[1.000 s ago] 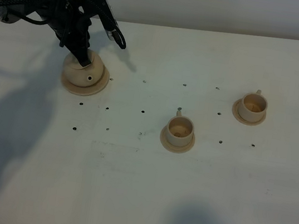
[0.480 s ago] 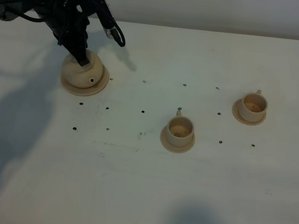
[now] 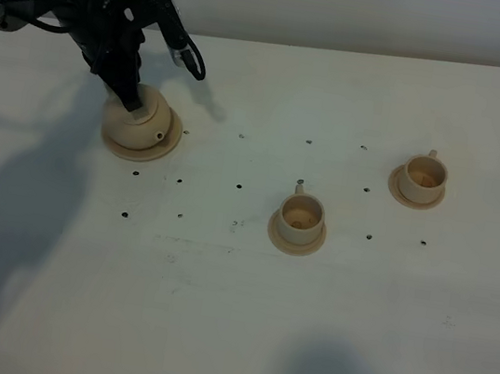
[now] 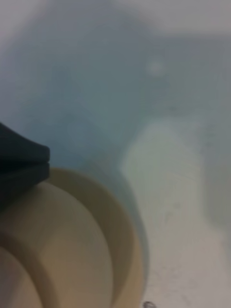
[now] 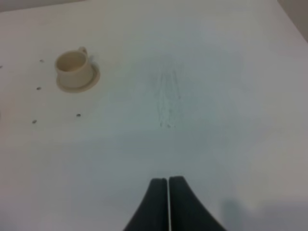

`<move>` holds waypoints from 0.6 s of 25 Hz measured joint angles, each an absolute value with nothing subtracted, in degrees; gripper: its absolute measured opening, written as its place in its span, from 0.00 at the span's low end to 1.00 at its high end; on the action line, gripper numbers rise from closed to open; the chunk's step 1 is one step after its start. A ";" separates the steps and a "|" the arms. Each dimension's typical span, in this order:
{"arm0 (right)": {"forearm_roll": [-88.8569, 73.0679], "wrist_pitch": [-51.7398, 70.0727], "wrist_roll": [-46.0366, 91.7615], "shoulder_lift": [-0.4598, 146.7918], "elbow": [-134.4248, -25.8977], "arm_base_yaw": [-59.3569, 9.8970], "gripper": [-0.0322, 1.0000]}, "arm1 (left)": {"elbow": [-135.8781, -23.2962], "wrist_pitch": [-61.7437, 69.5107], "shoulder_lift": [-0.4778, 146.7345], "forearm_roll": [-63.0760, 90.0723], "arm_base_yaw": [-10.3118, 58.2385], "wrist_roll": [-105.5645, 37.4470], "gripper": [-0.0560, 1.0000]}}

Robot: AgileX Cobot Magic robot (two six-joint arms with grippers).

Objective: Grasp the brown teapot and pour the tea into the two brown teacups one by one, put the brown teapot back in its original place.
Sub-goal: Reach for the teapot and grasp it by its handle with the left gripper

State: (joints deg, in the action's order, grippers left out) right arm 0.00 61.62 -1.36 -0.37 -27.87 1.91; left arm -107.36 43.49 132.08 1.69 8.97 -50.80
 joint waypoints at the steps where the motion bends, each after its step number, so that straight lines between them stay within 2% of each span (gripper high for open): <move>1: 0.00 61.62 -1.36 -0.37 -27.87 1.91 0.01 | -107.36 43.85 132.08 1.06 8.97 -50.30 0.06; 15: 0.00 61.62 -1.36 -0.37 -27.87 1.91 0.01 | -107.36 48.31 132.18 -1.44 7.40 -47.21 0.06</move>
State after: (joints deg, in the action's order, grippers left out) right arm 0.00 61.62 -1.36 -0.37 -27.87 1.91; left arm -107.36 48.31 132.18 -1.44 7.40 -47.21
